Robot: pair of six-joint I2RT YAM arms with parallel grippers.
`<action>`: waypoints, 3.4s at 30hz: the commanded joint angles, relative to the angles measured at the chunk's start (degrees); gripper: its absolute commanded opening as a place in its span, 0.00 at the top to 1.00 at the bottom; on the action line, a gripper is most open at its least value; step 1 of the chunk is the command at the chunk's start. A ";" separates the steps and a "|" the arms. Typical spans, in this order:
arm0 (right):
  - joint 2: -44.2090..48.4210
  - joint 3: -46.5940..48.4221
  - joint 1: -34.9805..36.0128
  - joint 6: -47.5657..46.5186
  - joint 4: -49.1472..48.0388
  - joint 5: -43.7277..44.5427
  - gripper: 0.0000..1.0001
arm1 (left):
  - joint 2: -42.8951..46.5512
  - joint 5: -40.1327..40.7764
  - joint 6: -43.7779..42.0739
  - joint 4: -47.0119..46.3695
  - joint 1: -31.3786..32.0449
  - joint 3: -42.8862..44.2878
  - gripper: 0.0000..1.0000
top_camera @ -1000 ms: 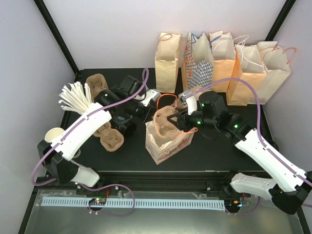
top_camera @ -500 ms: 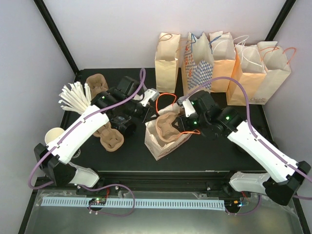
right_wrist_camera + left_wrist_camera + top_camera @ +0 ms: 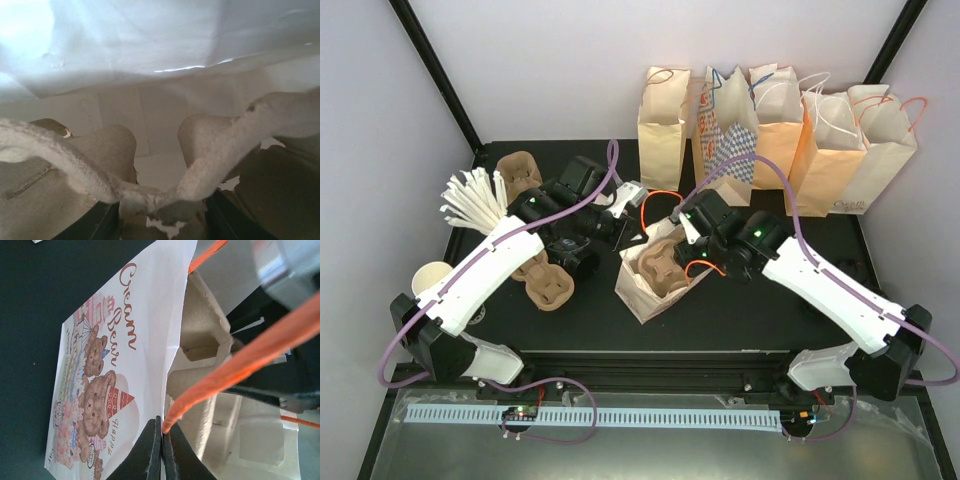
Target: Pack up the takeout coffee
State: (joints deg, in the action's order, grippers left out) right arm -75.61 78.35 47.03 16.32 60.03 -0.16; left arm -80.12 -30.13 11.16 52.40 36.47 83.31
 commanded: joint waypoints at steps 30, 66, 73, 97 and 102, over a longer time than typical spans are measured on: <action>-15.59 -1.40 4.98 -2.45 2.29 0.18 0.66 | 0.84 9.49 3.79 -3.05 0.14 -0.27 0.98; -24.66 9.92 4.74 -0.41 9.23 -3.24 0.64 | 20.02 13.29 8.26 -16.85 17.80 -10.14 0.42; -24.07 9.49 4.72 -0.28 9.25 -4.06 0.64 | 16.17 20.34 7.03 -22.23 22.77 -12.51 0.45; -27.73 12.68 4.66 -1.01 10.78 -5.09 0.64 | 10.16 3.33 4.41 -28.38 29.10 -13.76 0.98; -28.36 14.31 4.74 -1.31 12.28 -5.11 0.64 | 8.49 2.28 2.69 -25.68 30.50 -12.53 0.98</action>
State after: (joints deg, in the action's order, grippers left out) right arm -102.39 89.93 51.75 15.38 71.66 -5.02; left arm -70.30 -22.22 15.84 26.41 65.12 68.97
